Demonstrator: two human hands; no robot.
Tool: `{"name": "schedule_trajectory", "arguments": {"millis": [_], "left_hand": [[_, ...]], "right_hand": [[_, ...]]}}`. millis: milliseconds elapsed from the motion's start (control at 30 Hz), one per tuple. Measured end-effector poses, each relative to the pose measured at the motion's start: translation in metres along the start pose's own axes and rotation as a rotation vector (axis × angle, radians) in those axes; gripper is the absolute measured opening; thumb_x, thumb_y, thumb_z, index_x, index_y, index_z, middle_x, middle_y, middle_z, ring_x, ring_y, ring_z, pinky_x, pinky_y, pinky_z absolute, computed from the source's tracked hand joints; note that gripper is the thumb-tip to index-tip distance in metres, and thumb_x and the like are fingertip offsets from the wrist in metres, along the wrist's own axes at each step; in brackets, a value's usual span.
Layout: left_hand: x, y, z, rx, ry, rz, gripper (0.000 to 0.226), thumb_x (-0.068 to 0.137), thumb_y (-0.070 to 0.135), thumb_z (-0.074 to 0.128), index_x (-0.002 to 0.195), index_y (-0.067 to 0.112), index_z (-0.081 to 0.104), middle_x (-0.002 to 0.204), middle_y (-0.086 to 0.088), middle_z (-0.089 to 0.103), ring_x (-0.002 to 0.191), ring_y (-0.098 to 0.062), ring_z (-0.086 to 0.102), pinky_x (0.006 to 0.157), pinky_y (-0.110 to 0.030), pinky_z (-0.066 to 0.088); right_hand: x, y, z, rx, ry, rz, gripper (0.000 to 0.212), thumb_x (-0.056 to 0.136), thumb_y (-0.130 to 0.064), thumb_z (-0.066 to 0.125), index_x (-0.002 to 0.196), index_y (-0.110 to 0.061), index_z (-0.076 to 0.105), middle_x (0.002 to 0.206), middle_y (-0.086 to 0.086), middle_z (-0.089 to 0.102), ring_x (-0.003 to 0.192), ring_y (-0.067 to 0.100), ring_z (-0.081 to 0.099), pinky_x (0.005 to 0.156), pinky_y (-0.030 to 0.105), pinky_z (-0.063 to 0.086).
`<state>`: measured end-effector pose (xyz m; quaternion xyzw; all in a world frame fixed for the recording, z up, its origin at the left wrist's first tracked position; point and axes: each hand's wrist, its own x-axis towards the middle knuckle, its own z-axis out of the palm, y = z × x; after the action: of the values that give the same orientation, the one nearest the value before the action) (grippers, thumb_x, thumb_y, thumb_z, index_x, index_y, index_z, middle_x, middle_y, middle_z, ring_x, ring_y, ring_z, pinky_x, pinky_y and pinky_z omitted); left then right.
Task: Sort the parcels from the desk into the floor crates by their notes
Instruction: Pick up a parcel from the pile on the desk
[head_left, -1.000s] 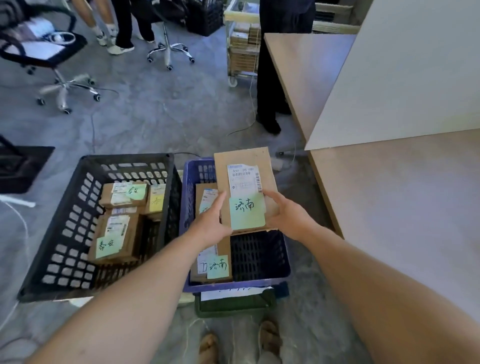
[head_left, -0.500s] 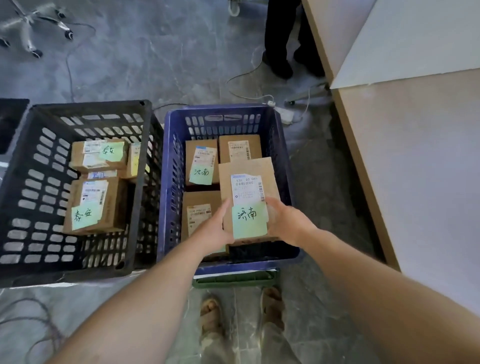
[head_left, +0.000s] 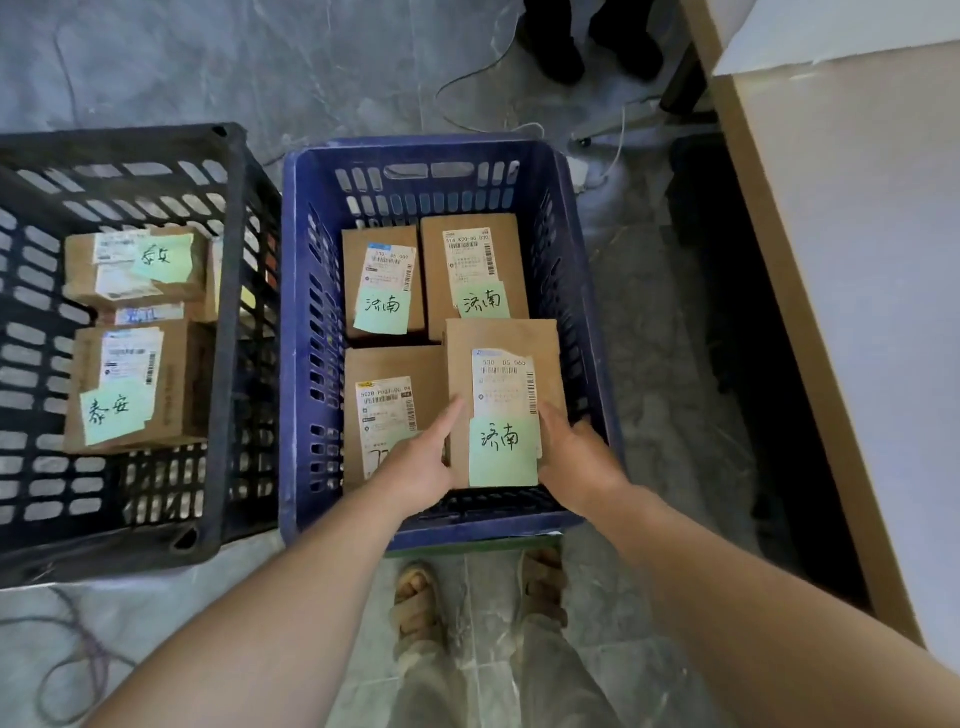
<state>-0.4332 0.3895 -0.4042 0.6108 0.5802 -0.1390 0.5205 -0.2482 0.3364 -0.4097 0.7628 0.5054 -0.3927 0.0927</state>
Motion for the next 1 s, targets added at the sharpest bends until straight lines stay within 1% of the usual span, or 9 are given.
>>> {"name": "schedule_trajectory", "arguments": {"millis": [67, 200, 300, 400, 533, 633, 733, 833, 1000], "left_hand": [[-0.002, -0.002, 0.003, 0.017, 0.002, 0.012, 0.094, 0.094, 0.011, 0.056, 0.139, 0.067, -0.004, 0.111, 0.004, 0.057, 0.099, -0.026, 0.062, 0.084, -0.038, 0.054], [-0.006, 0.001, 0.004, 0.010, 0.000, 0.024, 0.094, 0.095, 0.013, 0.056, 0.139, 0.066, -0.008, 0.101, -0.001, 0.061, 0.072, -0.018, 0.056, 0.066, -0.033, 0.052], [-0.008, 0.007, 0.003, 0.017, -0.007, 0.015, 0.094, 0.095, 0.013, 0.054, 0.140, 0.065, -0.011, 0.090, 0.000, 0.056, 0.068, -0.017, 0.054, 0.062, -0.033, 0.050], [-0.008, 0.009, 0.004, 0.024, -0.022, 0.008, 0.094, 0.096, 0.015, 0.054, 0.141, 0.062, -0.014, 0.087, 0.002, 0.055, 0.068, -0.017, 0.054, 0.062, -0.030, 0.048], [0.003, 0.004, 0.007, 0.046, -0.028, -0.016, 0.094, 0.096, 0.011, 0.053, 0.144, 0.057, -0.014, 0.085, 0.003, 0.053, 0.065, -0.014, 0.053, 0.057, -0.025, 0.045], [0.014, -0.006, 0.010, 0.079, -0.052, -0.046, 0.091, 0.096, 0.009, 0.052, 0.148, 0.053, -0.008, 0.093, 0.004, 0.056, 0.079, -0.016, 0.060, 0.070, -0.030, 0.050], [0.028, -0.012, 0.014, 0.117, -0.089, -0.068, 0.087, 0.096, 0.006, 0.049, 0.150, 0.048, -0.004, 0.119, -0.006, 0.058, 0.086, -0.016, 0.057, 0.070, -0.025, 0.046], [0.041, -0.017, 0.017, 0.199, -0.116, -0.075, 0.083, 0.095, 0.004, 0.045, 0.153, 0.043, 0.000, 0.138, -0.012, 0.050, 0.105, -0.024, 0.056, 0.078, -0.026, 0.044], [0.051, -0.024, 0.015, 0.356, -0.080, 0.003, 0.077, 0.095, 0.007, 0.046, 0.155, 0.037, 0.009, 0.151, -0.007, 0.038, 0.124, -0.025, 0.048, 0.097, -0.035, 0.045]], "right_hand": [[-0.008, 0.000, 0.003, -0.006, -0.002, 0.011, 0.069, 0.097, -0.017, 0.044, 0.153, -0.028, 0.006, 0.127, 0.017, 0.045, 0.104, 0.031, 0.050, 0.079, 0.033, 0.042], [-0.019, -0.004, -0.002, -0.056, 0.023, 0.018, 0.072, 0.095, -0.015, 0.044, 0.154, -0.026, 0.004, 0.127, 0.018, 0.044, 0.107, 0.031, 0.049, 0.080, 0.033, 0.042], [-0.020, -0.008, -0.014, -0.049, 0.022, 0.011, 0.069, 0.093, -0.012, 0.043, 0.153, -0.026, 0.013, 0.129, 0.021, 0.042, 0.113, 0.037, 0.046, 0.087, 0.039, 0.042], [-0.019, -0.013, -0.018, -0.188, -0.020, 0.034, 0.076, 0.096, -0.011, 0.043, 0.155, -0.022, -0.003, 0.131, 0.021, 0.040, 0.115, 0.032, 0.046, 0.084, 0.033, 0.043], [-0.006, -0.014, -0.010, -0.194, -0.044, 0.035, 0.077, 0.095, -0.008, 0.046, 0.154, -0.022, -0.002, 0.132, 0.021, 0.040, 0.117, 0.032, 0.045, 0.088, 0.034, 0.043], [0.011, -0.012, 0.002, -0.167, -0.084, 0.037, 0.078, 0.095, -0.007, 0.049, 0.155, -0.022, 0.001, 0.135, 0.022, 0.038, 0.120, 0.035, 0.042, 0.094, 0.039, 0.043], [0.030, -0.010, 0.011, -0.151, -0.090, 0.037, 0.078, 0.093, -0.005, 0.048, 0.155, -0.021, 0.003, 0.136, 0.023, 0.036, 0.123, 0.036, 0.040, 0.095, 0.040, 0.042], [0.048, -0.008, 0.019, -0.191, -0.120, 0.043, 0.081, 0.091, -0.002, 0.052, 0.154, -0.020, 0.004, 0.138, 0.023, 0.034, 0.125, 0.036, 0.039, 0.096, 0.043, 0.043], [0.068, -0.006, 0.030, -0.281, -0.215, 0.034, 0.075, 0.091, -0.003, 0.049, 0.153, -0.022, 0.012, 0.148, 0.020, 0.023, 0.130, 0.035, 0.035, 0.101, 0.044, 0.041]]}}
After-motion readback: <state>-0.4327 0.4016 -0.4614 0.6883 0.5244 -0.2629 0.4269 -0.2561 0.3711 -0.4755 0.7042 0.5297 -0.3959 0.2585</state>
